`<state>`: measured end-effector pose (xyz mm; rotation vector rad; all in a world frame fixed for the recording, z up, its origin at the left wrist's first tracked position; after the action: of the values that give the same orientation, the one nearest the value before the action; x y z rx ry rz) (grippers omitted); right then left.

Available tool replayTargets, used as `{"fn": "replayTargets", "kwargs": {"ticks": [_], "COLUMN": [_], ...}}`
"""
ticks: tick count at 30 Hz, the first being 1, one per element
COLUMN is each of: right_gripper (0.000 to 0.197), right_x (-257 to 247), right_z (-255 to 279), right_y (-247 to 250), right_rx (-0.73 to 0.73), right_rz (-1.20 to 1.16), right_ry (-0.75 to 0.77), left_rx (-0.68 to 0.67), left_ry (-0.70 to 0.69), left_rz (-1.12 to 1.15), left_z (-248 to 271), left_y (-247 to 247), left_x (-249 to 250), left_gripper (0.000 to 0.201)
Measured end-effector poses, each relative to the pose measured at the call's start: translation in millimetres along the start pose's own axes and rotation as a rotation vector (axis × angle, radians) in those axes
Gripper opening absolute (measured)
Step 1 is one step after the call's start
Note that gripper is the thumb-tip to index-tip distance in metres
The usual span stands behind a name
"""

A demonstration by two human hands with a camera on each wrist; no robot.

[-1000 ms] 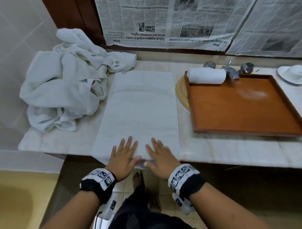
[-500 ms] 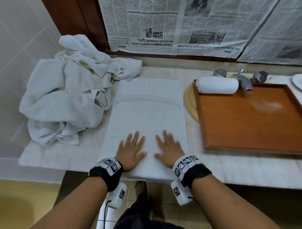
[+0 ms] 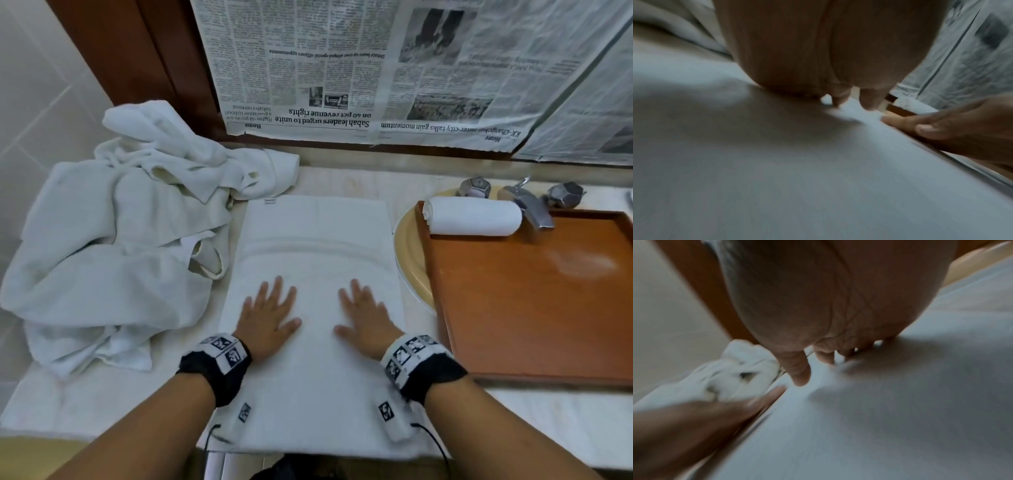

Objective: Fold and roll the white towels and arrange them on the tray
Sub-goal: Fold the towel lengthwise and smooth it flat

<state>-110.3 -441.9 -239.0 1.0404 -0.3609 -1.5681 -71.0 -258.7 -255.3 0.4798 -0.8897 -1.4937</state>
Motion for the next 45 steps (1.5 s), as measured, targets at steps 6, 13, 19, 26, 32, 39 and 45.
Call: {"fn": "replayTargets", "kwargs": {"ticks": [6, 13, 19, 26, 32, 39, 45], "right_gripper": [0.078, 0.077, 0.072, 0.074, 0.071, 0.077, 0.073], "right_x": [14, 19, 27, 38, 17, 2, -9], "right_z": [-27, -71, -85, -107, -66, -4, 70], "right_y": [61, 64, 103, 97, 115, 19, -5], "right_rx": [0.136, 0.059, 0.155, 0.104, 0.182, -0.006, 0.158], "right_rz": [-0.056, 0.055, 0.077, 0.088, 0.008, 0.001, -0.069], "right_ry": [-0.071, -0.101, -0.205, -0.198, -0.104, -0.039, 0.009], "left_rx": [0.212, 0.067, 0.229, 0.159, 0.290, 0.055, 0.483], "left_ry": [0.052, 0.061, 0.190, 0.219, -0.015, 0.015, -0.166], "left_rz": [0.109, 0.103, 0.014, 0.003, 0.104, -0.216, 0.153], "left_z": [-34, -87, -107, -134, -83, -2, 90], "left_y": [76, 79, 124, 116, 144, 25, 40], "left_x": [1, 13, -6, -27, 5, -21, -52], "left_gripper": [0.071, 0.060, 0.061, 0.063, 0.068, 0.069, 0.060]}}
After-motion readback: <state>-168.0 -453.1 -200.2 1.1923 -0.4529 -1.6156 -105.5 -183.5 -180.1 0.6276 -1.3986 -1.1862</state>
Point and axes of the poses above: each hand's wrist, its own z-axis away from the middle knuckle, its own y-axis out of the back of the hand, x = y × z, the point moved 9 cm from there along -z, towards the middle knuckle, and after that the axes turned 10 degrees about y, right-handed, at the moved point
